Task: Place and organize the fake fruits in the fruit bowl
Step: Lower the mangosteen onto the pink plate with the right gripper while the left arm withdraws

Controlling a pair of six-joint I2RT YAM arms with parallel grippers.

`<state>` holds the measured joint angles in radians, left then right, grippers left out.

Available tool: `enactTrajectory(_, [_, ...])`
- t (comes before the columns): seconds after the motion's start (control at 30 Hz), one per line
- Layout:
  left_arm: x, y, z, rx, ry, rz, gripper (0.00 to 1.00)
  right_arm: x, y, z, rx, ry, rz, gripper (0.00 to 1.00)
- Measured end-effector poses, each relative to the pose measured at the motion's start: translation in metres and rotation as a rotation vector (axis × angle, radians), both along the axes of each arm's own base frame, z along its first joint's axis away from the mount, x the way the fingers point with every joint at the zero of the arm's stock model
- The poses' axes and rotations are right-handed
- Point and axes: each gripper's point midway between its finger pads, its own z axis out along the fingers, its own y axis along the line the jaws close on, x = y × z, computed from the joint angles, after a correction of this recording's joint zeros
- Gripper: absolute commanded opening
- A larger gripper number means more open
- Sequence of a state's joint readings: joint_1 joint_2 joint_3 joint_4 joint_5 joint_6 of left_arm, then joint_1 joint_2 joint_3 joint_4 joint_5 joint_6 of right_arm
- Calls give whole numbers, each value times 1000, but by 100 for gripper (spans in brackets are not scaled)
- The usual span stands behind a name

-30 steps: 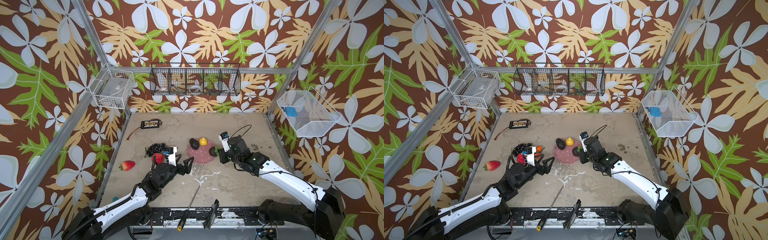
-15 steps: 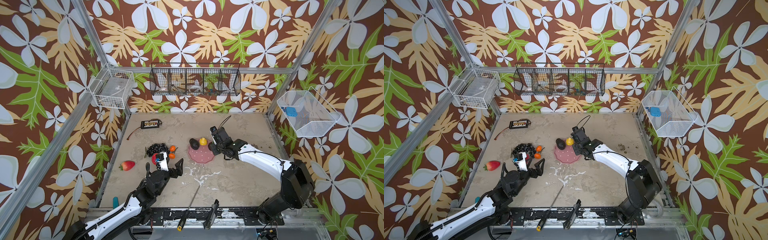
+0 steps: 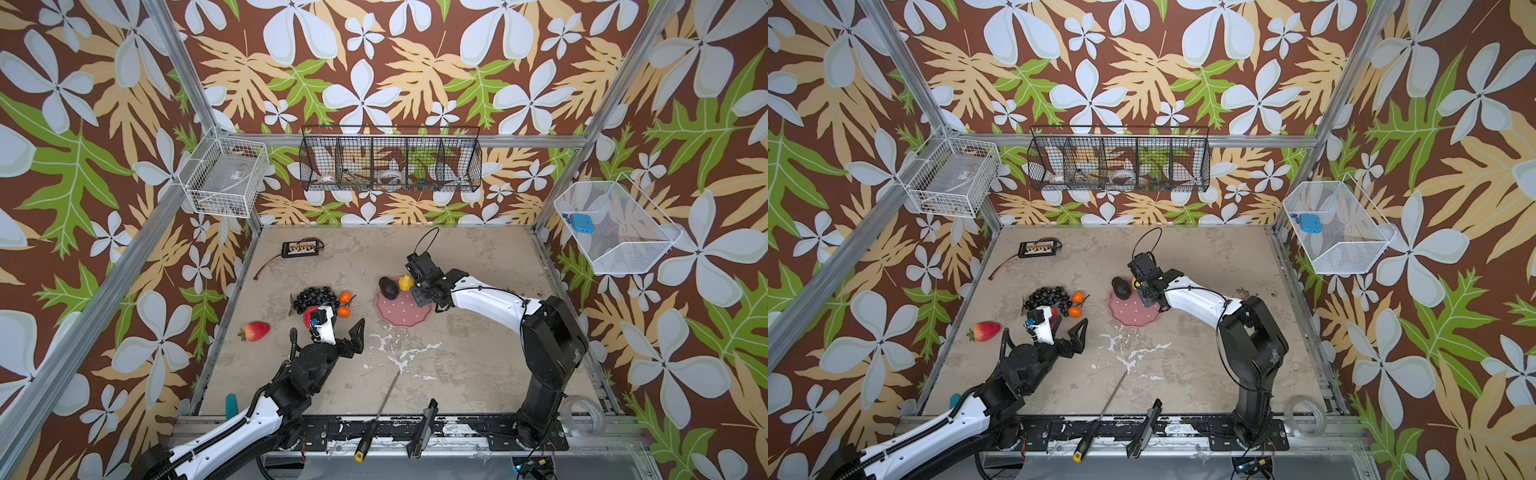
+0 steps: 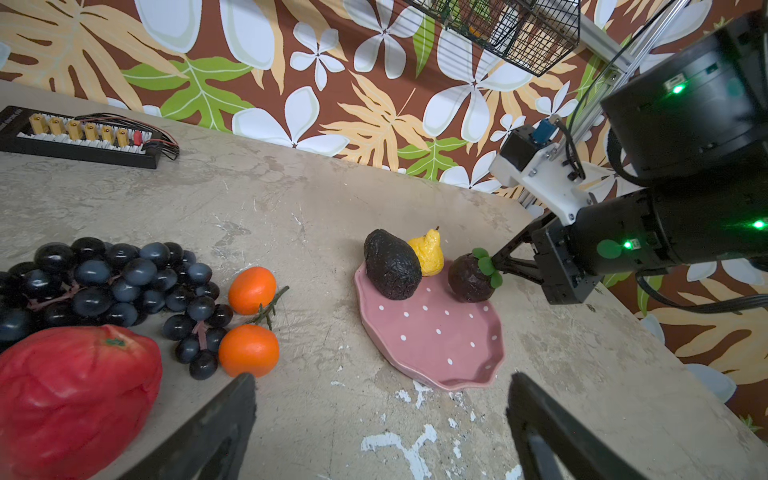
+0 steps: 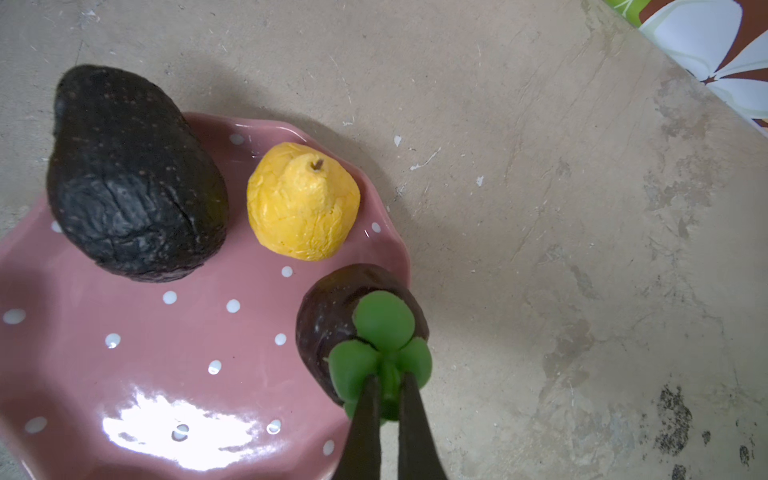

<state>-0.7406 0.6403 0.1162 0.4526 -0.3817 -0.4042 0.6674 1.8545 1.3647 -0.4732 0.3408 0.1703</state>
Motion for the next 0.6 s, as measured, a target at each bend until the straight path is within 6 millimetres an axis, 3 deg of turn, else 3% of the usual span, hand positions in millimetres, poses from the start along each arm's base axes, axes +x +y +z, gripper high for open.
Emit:
enactTrajectory(0.4, [0,1,0,4,-3,1,95,10,3,-7,-56,-8,-4,0])
enactTrajectory(0.6, [0,1,0,2,-6,1,96,12,6,-7,-61,-13,0,11])
